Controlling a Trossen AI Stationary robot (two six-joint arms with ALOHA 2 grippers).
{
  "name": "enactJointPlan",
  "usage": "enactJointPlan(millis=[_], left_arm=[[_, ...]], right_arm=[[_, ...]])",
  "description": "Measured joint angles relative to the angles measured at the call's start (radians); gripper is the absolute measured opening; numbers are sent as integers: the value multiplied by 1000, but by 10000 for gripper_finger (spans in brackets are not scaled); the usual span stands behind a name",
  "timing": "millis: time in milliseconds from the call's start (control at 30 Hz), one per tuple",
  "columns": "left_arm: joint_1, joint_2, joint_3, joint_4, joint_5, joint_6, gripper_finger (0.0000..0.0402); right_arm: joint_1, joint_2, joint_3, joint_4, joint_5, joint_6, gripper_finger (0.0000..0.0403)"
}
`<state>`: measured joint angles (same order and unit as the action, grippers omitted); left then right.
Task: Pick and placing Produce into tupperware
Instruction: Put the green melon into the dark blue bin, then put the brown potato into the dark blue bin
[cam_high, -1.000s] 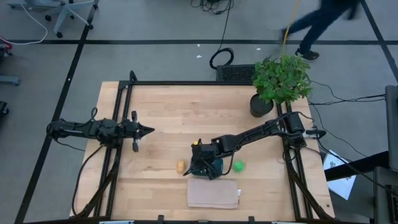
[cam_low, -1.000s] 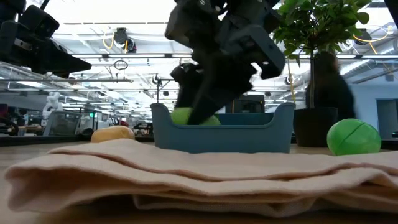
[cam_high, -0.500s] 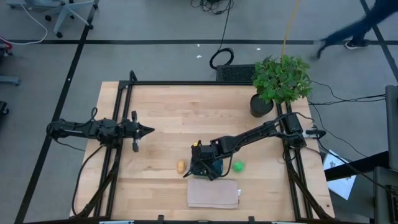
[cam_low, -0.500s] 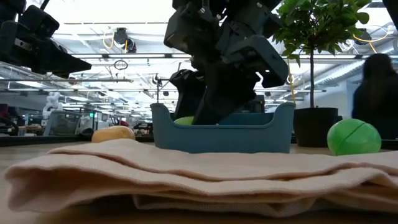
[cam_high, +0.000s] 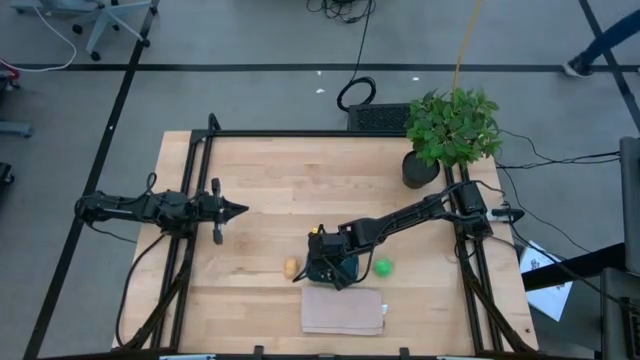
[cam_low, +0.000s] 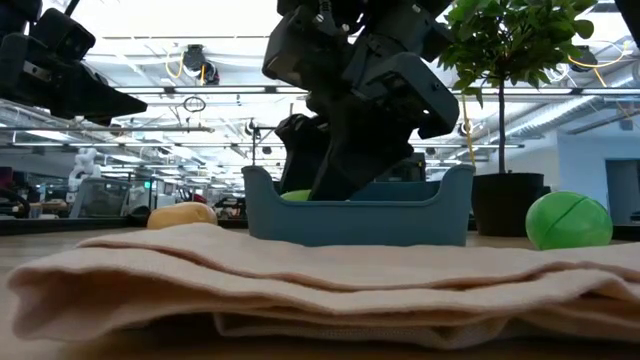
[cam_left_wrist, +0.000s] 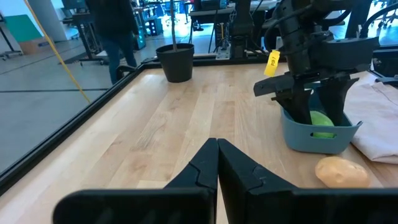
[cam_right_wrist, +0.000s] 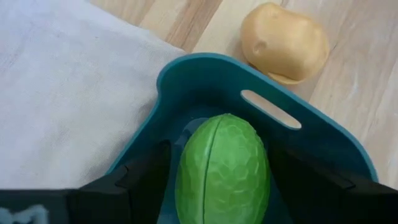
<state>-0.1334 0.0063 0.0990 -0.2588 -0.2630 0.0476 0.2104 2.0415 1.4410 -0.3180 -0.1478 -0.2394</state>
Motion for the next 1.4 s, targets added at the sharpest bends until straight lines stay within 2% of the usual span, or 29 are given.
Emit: enactJointPlan(millis=[467, 867, 1133, 1400], left_arm=[[0, 0, 0, 1, 0, 0, 10], [0, 0, 0, 1, 0, 0, 10], [0, 0, 0, 0, 0, 0, 10], [0, 0, 0, 1, 0, 0, 10]], right_arm=[[-2, -40, 1, -40, 47, 11, 267], [-28, -132, 1, -48, 50, 19, 264], [-35, -137, 1, -47, 47, 1, 199], [-35, -138, 1, -46, 44, -16, 94]])
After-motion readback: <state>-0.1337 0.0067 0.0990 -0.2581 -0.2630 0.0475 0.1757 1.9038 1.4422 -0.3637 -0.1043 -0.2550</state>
